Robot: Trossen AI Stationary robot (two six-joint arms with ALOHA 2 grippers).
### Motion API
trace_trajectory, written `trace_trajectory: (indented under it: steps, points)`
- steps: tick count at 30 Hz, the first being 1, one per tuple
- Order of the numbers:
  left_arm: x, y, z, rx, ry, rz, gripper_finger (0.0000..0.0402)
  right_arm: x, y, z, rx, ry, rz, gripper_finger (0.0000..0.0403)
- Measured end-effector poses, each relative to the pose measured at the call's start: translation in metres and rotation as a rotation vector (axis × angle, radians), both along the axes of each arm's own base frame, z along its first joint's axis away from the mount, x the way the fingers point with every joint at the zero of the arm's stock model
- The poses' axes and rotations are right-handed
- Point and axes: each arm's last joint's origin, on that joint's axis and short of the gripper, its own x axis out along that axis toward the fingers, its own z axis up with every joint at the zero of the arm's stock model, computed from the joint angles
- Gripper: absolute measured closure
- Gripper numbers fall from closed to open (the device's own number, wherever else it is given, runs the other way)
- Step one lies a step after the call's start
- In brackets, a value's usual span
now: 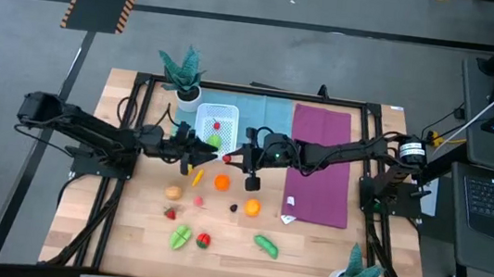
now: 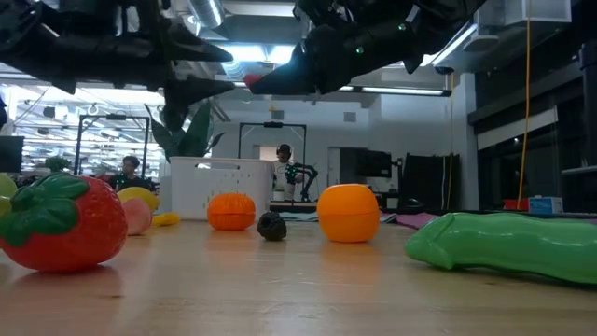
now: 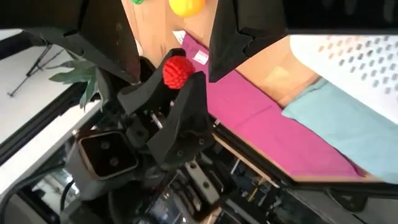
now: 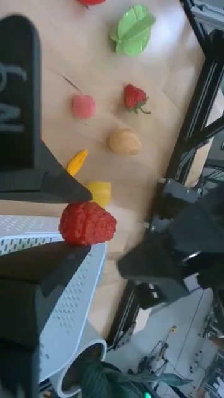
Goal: Pick and placing Produce into tupperware
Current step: Put the red raspberry into the white basket
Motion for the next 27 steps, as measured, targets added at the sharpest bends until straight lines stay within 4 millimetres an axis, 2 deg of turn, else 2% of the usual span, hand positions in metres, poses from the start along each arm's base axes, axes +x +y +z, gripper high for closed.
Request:
trace_trajectory:
  steps: [9,27]
  points:
    - [0.023,-0.001,-0.001,-0.002,0.049,-0.044,0.0221,0.003,-0.001,0.004,-0.044,0.012,-0.023,0.0313]
    - [0.028,0.000,-0.005,-0.027,0.063,-0.016,0.0221,0.004,-0.001,0.003,-0.044,0.019,-0.023,0.0313]
